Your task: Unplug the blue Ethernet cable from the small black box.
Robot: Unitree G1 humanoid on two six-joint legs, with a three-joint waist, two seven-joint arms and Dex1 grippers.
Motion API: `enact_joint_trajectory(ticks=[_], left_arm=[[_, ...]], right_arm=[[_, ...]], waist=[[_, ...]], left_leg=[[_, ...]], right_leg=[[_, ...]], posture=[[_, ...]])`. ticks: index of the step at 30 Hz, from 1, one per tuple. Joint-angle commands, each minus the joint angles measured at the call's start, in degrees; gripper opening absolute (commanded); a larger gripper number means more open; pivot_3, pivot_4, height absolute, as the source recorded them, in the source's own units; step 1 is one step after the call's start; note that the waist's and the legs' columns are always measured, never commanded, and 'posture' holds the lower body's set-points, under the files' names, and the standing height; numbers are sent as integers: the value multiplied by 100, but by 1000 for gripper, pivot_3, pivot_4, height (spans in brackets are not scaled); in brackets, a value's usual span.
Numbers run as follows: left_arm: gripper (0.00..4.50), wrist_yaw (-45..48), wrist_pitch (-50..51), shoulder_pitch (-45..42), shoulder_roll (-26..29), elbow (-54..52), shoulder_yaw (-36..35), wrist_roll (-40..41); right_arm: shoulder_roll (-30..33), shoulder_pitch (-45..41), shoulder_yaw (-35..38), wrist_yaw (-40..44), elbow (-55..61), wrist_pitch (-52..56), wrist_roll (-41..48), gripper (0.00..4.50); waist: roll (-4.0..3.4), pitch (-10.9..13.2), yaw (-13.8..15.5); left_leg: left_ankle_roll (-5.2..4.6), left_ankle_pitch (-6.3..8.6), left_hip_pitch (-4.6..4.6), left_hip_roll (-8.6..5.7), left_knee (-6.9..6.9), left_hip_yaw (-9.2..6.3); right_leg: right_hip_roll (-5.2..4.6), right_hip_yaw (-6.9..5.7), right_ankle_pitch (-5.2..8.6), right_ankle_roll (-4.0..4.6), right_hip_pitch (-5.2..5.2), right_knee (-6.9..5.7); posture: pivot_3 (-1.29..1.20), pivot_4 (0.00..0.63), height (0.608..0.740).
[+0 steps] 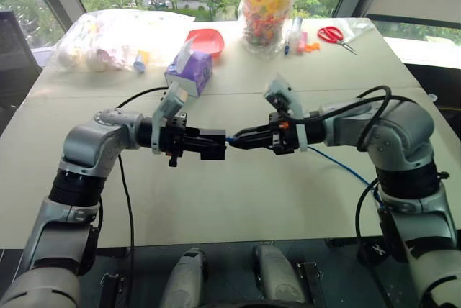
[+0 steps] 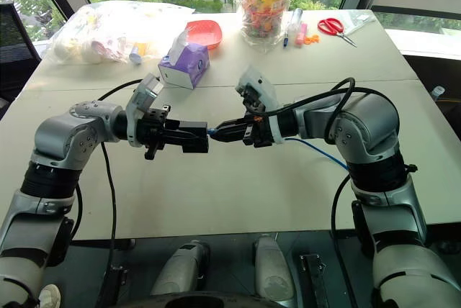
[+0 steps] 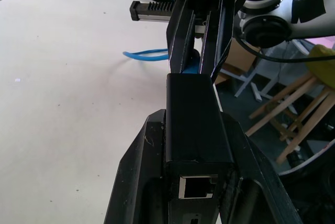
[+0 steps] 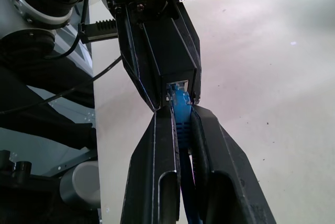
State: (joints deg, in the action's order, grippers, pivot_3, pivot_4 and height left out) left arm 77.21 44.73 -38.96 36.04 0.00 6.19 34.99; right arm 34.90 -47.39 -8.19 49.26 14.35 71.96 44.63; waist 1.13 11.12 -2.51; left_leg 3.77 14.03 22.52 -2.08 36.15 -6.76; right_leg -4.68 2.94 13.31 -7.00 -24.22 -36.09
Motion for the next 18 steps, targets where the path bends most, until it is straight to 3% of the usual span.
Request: enact_joint_trajectory(ticks=[1,11,18], left_arm=[[534,172,32,48,315,-96,-305,182],[534,228,51,42,375,-92,-299,237],[534,-174,-815,47,129,187,-215,-359]], right_arm=[[558,173,277,-148,-390,37,-339,25],[902,404,-59,21,-386,-288,-579,25],[153,242,278,-1164,-1225,-1024,-1458,25]], waist=[[0,0,-1],[4,2,-13],[4,2,4]], left_leg=[[0,0,0,0,0,0],[0,0,5,2,0,2],[0,0,5,2,2,4]], right_leg=[[0,0,0,0,0,0],[1,0,1,0,-3,6],[0,1,1,0,-2,6]], posture=[[0,150,740],[0,150,740],[0,150,740]])
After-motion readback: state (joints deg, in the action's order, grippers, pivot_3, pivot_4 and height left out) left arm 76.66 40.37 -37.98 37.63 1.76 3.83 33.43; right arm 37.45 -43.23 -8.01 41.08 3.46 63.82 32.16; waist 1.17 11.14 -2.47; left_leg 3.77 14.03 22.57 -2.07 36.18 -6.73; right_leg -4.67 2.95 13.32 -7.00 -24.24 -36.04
